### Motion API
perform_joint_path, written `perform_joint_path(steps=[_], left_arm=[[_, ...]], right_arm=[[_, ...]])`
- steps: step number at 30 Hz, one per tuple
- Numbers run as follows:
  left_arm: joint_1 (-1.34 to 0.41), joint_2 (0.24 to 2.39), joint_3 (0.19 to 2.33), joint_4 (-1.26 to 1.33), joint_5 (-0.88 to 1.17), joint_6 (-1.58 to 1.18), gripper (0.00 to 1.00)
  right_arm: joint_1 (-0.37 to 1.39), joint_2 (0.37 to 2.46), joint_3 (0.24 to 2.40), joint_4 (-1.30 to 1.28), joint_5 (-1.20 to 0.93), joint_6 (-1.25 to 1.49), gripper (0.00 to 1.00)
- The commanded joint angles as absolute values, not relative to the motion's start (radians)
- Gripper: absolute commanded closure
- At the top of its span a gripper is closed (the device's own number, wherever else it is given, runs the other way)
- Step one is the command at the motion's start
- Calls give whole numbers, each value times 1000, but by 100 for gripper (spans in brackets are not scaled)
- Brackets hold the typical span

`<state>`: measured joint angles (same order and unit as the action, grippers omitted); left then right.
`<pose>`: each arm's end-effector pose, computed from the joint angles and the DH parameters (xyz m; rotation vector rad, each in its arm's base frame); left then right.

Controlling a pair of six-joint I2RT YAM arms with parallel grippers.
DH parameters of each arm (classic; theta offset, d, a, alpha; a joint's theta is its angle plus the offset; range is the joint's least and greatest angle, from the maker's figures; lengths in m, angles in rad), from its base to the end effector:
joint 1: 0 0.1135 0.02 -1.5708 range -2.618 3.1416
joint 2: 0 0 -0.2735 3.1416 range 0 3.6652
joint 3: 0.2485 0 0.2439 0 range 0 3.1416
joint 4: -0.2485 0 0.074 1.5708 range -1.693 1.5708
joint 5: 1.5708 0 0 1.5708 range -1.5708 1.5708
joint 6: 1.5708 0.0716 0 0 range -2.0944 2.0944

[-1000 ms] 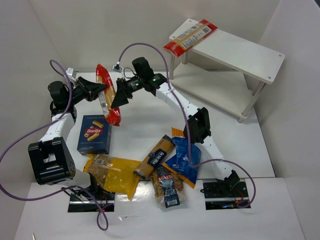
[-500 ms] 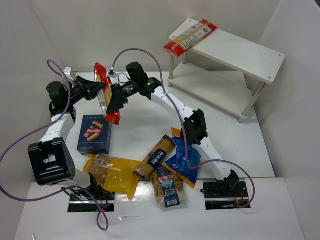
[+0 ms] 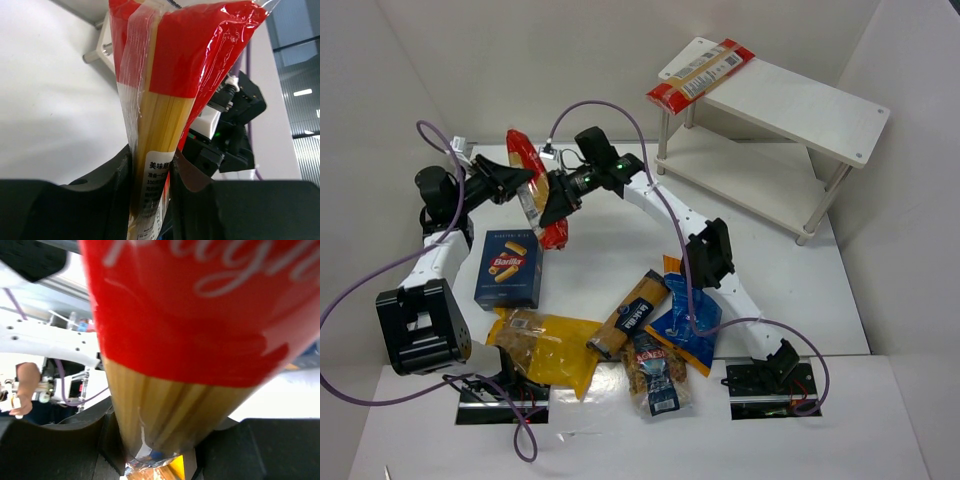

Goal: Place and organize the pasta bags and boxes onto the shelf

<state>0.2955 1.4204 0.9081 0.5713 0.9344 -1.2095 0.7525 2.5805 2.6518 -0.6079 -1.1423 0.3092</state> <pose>0.3333 0.0413 0.3272 -0.4441 1.6617 -1.3964 0.3732 0.4387 0.2827 -1.2311 1.9121 1.7987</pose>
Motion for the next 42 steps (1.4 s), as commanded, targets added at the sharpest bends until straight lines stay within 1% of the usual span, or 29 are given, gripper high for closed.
perform_joint_path(steps=[1, 3, 4, 6, 7, 9, 12, 15, 18, 23, 24, 29, 32, 37, 41, 42], left_arm=[[268, 1388, 980, 424, 936, -1151, 93], [268, 1388, 980, 368, 925, -1085, 86], [268, 1388, 980, 351, 925, -1069, 68], [259, 1397, 980, 327, 925, -1036, 48], [259, 1397, 997, 305, 925, -1014, 36], [259, 1407, 1025, 209, 925, -926, 23], [259, 1407, 1048, 115, 925, -841, 11], [271, 1407, 1057, 63, 925, -790, 7], [308, 1407, 1066, -6, 952, -744, 6], [445, 1384, 1104, -148, 1043, -614, 3], [469, 1372, 1120, -178, 1054, -583, 1], [639, 1306, 1129, -305, 1140, -395, 1], [704, 1278, 1120, -347, 1172, -322, 1], [744, 1256, 1098, -405, 1183, -259, 1], [744, 1256, 1048, -414, 1137, -223, 1], [744, 1256, 1039, -414, 1120, -210, 1]], right_arm=[[807, 2462, 2709, -663, -1074, 97, 100], [796, 2424, 2700, -683, -1065, 68, 100], [787, 2415, 2700, -683, -1065, 57, 100], [775, 2393, 2691, -692, -1087, 46, 100], [775, 2393, 2691, -692, -1088, 46, 100], [765, 2393, 2691, -701, -1109, 46, 100], [756, 2393, 2701, -701, -1141, 37, 100], [756, 2393, 2711, -710, -1155, 28, 100], [744, 2393, 2711, -710, -1155, 28, 100], [712, 2373, 2711, -719, -1118, 28, 100], [701, 2373, 2711, -719, -1105, 28, 100], [681, 2345, 2701, -719, -1074, 28, 100], [672, 2326, 2701, -719, -1039, 28, 100], [672, 2280, 2712, -744, -971, 5, 100], [681, 2215, 2712, -770, -878, -32, 100], [695, 2185, 2712, -770, -815, -43, 100]])
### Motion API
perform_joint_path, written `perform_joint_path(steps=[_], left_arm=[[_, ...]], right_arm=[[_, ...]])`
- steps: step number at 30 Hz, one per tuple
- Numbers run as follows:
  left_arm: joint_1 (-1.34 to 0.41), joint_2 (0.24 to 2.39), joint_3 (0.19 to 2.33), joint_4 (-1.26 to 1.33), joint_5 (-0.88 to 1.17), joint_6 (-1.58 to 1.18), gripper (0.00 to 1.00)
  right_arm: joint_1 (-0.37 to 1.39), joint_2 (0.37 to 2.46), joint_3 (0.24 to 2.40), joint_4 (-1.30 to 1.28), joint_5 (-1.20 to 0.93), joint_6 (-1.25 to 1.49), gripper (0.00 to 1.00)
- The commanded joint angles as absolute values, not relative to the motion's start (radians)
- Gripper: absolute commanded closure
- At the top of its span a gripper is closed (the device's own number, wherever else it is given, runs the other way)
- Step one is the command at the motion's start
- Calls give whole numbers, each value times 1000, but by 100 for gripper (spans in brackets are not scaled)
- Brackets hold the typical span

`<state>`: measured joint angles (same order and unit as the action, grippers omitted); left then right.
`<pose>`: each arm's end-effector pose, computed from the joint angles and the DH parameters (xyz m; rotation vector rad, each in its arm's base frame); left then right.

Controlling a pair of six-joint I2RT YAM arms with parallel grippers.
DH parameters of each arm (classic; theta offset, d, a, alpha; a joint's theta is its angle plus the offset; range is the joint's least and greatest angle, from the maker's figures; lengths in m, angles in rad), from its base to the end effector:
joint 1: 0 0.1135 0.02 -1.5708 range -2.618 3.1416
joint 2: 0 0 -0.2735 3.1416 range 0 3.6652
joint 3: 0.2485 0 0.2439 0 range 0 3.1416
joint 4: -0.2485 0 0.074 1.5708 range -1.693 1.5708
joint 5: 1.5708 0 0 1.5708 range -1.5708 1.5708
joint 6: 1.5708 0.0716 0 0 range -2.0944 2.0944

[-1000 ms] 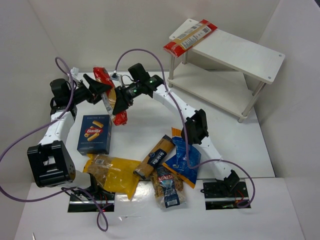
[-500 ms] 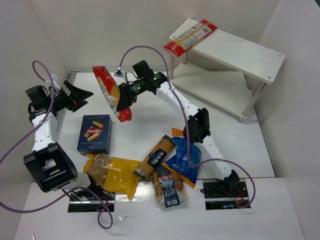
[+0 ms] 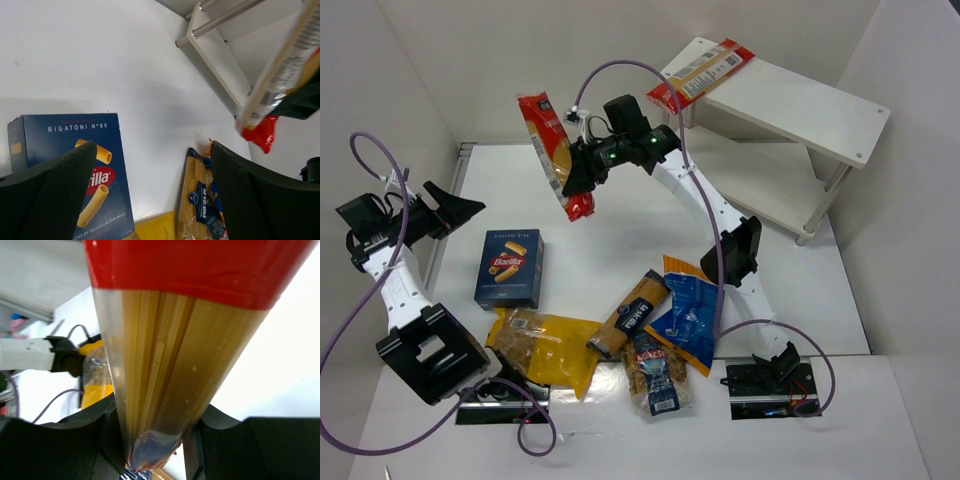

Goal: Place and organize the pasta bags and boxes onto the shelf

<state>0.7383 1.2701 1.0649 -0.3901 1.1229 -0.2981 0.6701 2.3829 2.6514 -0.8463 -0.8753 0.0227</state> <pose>0.2428 0.1337 0.3264 -0.3732 1.8782 -0.9046 0.3820 0.3728 0.3567 -1.1928 1.8529 1.3330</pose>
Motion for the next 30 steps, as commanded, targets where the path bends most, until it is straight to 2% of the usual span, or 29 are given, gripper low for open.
perform_joint_path(steps=[1, 7, 15, 25, 30], left_arm=[[744, 1256, 1029, -414, 1082, -198, 1], [744, 1287, 1006, -402, 1058, -158, 1], [735, 1333, 1086, -604, 976, 1, 1], [692, 1178, 1039, -615, 927, 71, 1], [692, 1099, 1011, -578, 917, 61, 1]], right_arm=[[704, 2168, 2712, -787, -792, -66, 100], [735, 2054, 2660, -819, -614, -123, 100], [776, 1962, 2608, -850, -376, -169, 100], [763, 1850, 2600, -881, -94, -206, 100], [667, 1781, 2626, -857, -101, -206, 100]])
